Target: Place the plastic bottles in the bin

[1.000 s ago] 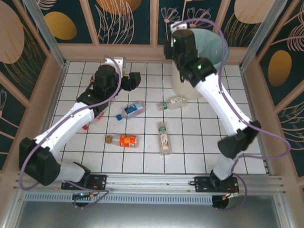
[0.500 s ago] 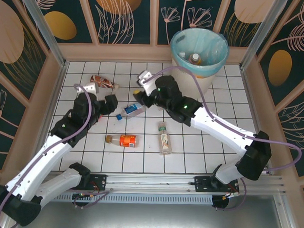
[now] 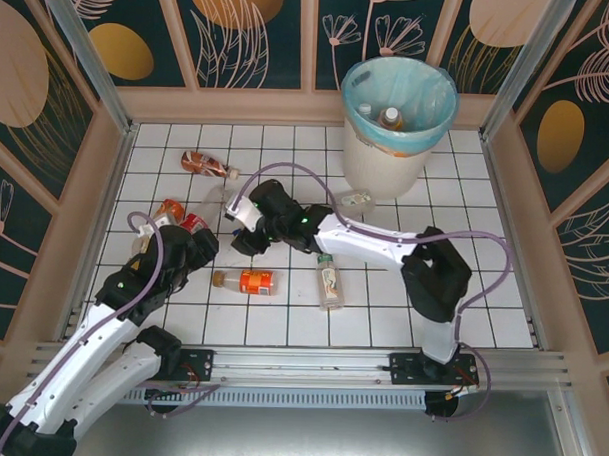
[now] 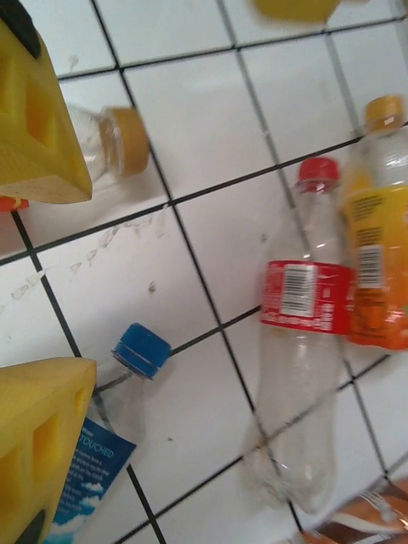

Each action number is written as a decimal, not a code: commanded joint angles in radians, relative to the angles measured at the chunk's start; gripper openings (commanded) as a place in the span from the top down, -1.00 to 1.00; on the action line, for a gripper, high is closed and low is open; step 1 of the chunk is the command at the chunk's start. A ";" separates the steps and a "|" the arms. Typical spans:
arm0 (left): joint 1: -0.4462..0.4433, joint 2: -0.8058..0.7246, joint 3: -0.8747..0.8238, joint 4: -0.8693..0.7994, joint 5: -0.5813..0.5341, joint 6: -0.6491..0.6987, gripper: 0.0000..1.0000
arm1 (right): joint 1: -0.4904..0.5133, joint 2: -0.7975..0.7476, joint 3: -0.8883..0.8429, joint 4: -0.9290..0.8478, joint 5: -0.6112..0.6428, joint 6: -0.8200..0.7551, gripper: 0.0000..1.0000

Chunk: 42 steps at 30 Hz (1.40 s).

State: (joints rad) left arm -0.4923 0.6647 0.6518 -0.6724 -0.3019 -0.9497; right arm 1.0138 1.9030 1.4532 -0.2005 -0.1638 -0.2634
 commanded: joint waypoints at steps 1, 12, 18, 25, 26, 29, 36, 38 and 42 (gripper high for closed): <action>-0.006 -0.010 -0.026 -0.062 -0.064 -0.068 -0.63 | 0.003 0.078 0.084 -0.049 0.082 -0.125 -0.05; -0.005 -0.065 -0.092 -0.013 -0.086 -0.071 -0.65 | 0.028 0.238 0.196 -0.019 0.267 -0.509 -0.17; -0.005 -0.063 -0.089 -0.010 -0.081 -0.057 -0.66 | 0.031 0.305 0.258 -0.061 0.263 -0.631 -0.17; -0.005 -0.093 -0.090 -0.013 -0.066 -0.060 -0.65 | 0.027 0.398 0.384 -0.138 0.243 -0.686 -0.11; -0.005 -0.098 -0.089 -0.013 -0.067 -0.058 -0.65 | 0.025 0.407 0.394 -0.146 0.238 -0.689 -0.10; -0.005 -0.122 -0.090 -0.014 -0.070 -0.060 -0.65 | 0.020 0.427 0.408 -0.167 0.231 -0.710 -0.08; -0.006 -0.152 -0.095 -0.016 -0.077 -0.071 -0.64 | 0.006 0.455 0.460 -0.231 0.204 -0.711 -0.03; -0.005 -0.150 -0.095 -0.016 -0.080 -0.070 -0.64 | 0.005 0.464 0.474 -0.244 0.207 -0.711 0.01; -0.006 -0.149 -0.099 -0.011 -0.086 -0.070 -0.63 | 0.003 0.467 0.482 -0.254 0.222 -0.705 0.11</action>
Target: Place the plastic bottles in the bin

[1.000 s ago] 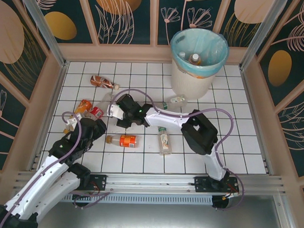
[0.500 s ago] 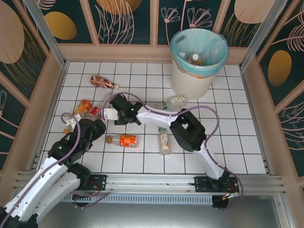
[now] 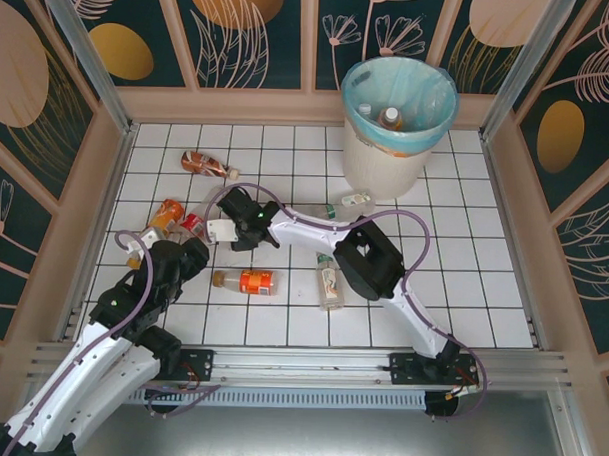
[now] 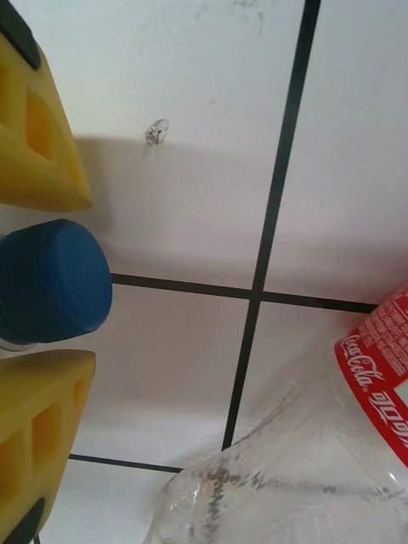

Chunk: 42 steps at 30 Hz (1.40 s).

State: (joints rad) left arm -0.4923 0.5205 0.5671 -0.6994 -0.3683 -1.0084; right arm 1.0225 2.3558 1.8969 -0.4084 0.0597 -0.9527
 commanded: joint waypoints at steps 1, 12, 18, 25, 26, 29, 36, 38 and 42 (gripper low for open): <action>-0.005 -0.004 -0.016 0.019 -0.021 -0.012 -0.63 | -0.007 0.013 0.040 -0.049 -0.001 -0.010 0.13; -0.006 -0.010 -0.024 0.018 -0.028 -0.029 -0.62 | -0.016 -0.007 0.027 -0.026 0.004 -0.001 0.37; -0.005 -0.008 -0.044 0.048 -0.018 -0.029 -0.62 | -0.024 -0.044 0.005 -0.010 0.027 0.024 0.43; -0.006 0.015 -0.070 0.100 -0.006 -0.022 -0.62 | -0.030 -0.140 -0.079 0.027 0.001 0.072 0.45; -0.006 0.021 -0.073 0.109 -0.004 -0.019 -0.62 | -0.033 -0.155 -0.099 0.040 -0.006 0.077 0.45; -0.006 0.041 -0.068 0.130 0.001 -0.002 -0.62 | -0.040 -0.186 -0.149 0.060 -0.008 0.090 0.45; -0.006 0.100 -0.025 0.156 0.008 0.041 -0.62 | -0.058 -0.246 -0.233 0.094 -0.027 0.109 0.47; -0.006 0.108 -0.017 0.159 0.009 0.051 -0.62 | -0.058 -0.258 -0.241 0.103 -0.029 0.111 0.47; -0.006 0.128 0.003 0.172 0.014 0.095 -0.62 | -0.068 -0.269 -0.248 0.131 -0.035 0.123 0.47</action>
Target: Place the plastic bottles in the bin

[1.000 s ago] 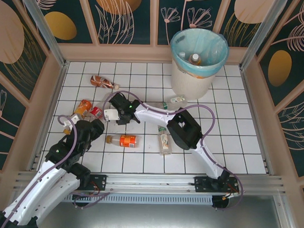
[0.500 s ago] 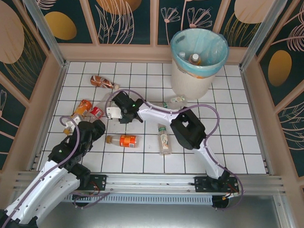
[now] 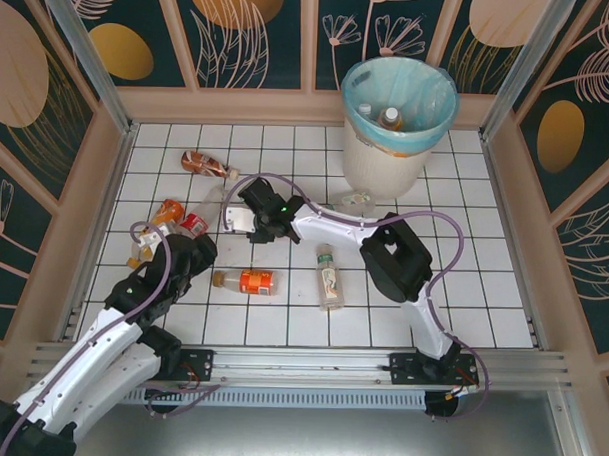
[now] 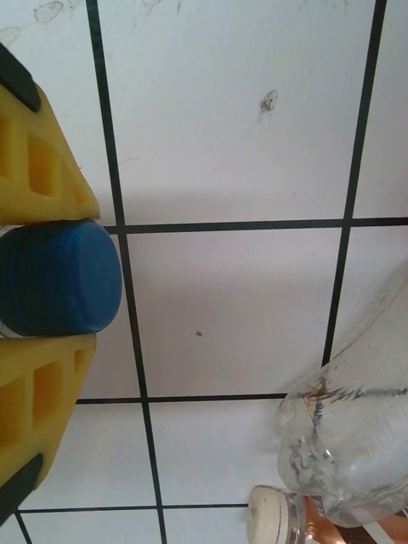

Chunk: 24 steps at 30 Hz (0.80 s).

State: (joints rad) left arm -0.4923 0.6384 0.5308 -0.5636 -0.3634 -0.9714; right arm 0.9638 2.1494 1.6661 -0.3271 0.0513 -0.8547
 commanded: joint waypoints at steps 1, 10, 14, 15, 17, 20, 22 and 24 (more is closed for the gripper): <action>-0.005 0.023 0.055 0.039 0.013 0.078 -0.63 | -0.015 -0.063 -0.014 0.052 -0.032 0.030 0.47; -0.007 0.138 0.160 0.036 0.026 0.119 -0.67 | -0.022 -0.100 -0.032 0.071 -0.089 0.060 0.49; -0.005 0.125 0.111 0.076 0.035 0.098 -0.67 | -0.023 -0.100 -0.039 0.068 -0.085 0.053 0.49; -0.006 0.125 0.103 0.076 0.035 0.099 -0.67 | -0.024 -0.098 -0.037 0.066 -0.081 0.052 0.49; -0.006 0.130 0.097 0.065 0.029 0.109 -0.66 | -0.023 -0.090 -0.031 0.061 -0.077 0.046 0.49; -0.005 0.139 0.098 0.053 0.014 0.136 -0.67 | -0.023 -0.078 -0.021 0.050 -0.074 0.045 0.49; -0.006 0.142 0.103 0.050 0.010 0.151 -0.66 | -0.023 -0.071 -0.008 0.039 -0.071 0.045 0.49; -0.006 0.144 0.109 0.052 0.004 0.160 -0.67 | -0.024 -0.067 0.003 0.032 -0.073 0.044 0.49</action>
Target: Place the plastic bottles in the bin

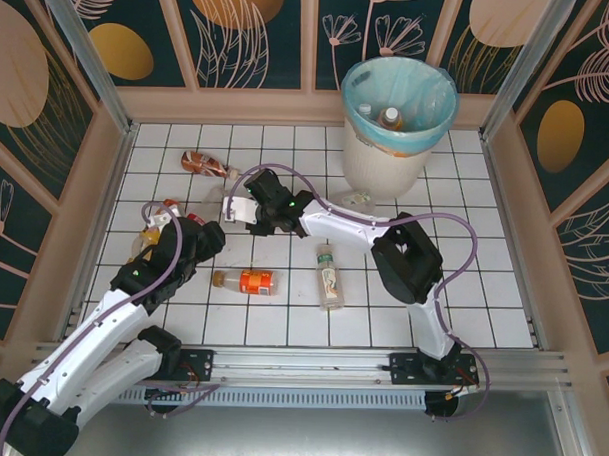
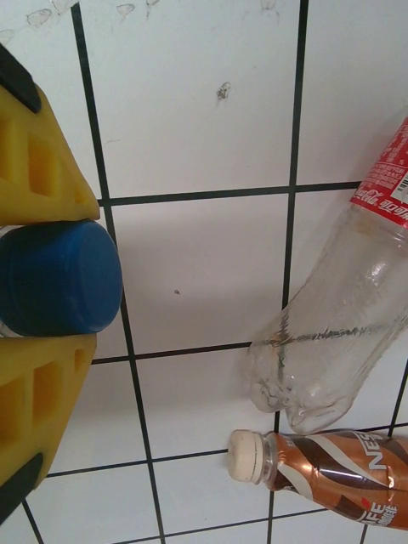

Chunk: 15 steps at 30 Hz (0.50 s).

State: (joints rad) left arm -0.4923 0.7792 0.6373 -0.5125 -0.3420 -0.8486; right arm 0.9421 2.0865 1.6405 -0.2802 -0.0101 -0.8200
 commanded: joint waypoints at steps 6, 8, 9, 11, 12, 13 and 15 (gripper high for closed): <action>-0.005 0.009 0.002 0.019 -0.035 0.047 -0.67 | -0.002 -0.007 0.047 -0.030 -0.018 -0.001 0.50; -0.005 0.016 0.008 0.033 -0.045 0.054 -0.67 | -0.002 -0.020 0.032 -0.025 -0.023 0.004 0.50; -0.006 0.019 0.011 0.041 -0.045 0.061 -0.67 | -0.002 -0.032 0.014 -0.013 -0.025 0.008 0.50; -0.005 0.024 0.019 0.052 -0.055 0.072 -0.67 | -0.002 -0.060 -0.027 0.020 -0.036 0.019 0.51; -0.005 0.026 0.022 0.058 -0.061 0.076 -0.67 | -0.001 -0.074 -0.042 0.029 -0.045 0.026 0.51; -0.006 0.025 0.023 0.067 -0.067 0.081 -0.67 | -0.002 -0.084 -0.049 0.034 -0.049 0.033 0.51; -0.006 0.026 0.032 0.088 -0.079 0.095 -0.66 | -0.002 -0.110 -0.057 0.041 -0.048 0.045 0.51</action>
State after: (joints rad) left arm -0.4923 0.8036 0.6376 -0.4801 -0.3801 -0.7952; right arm 0.9421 2.0628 1.5997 -0.2760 -0.0334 -0.8051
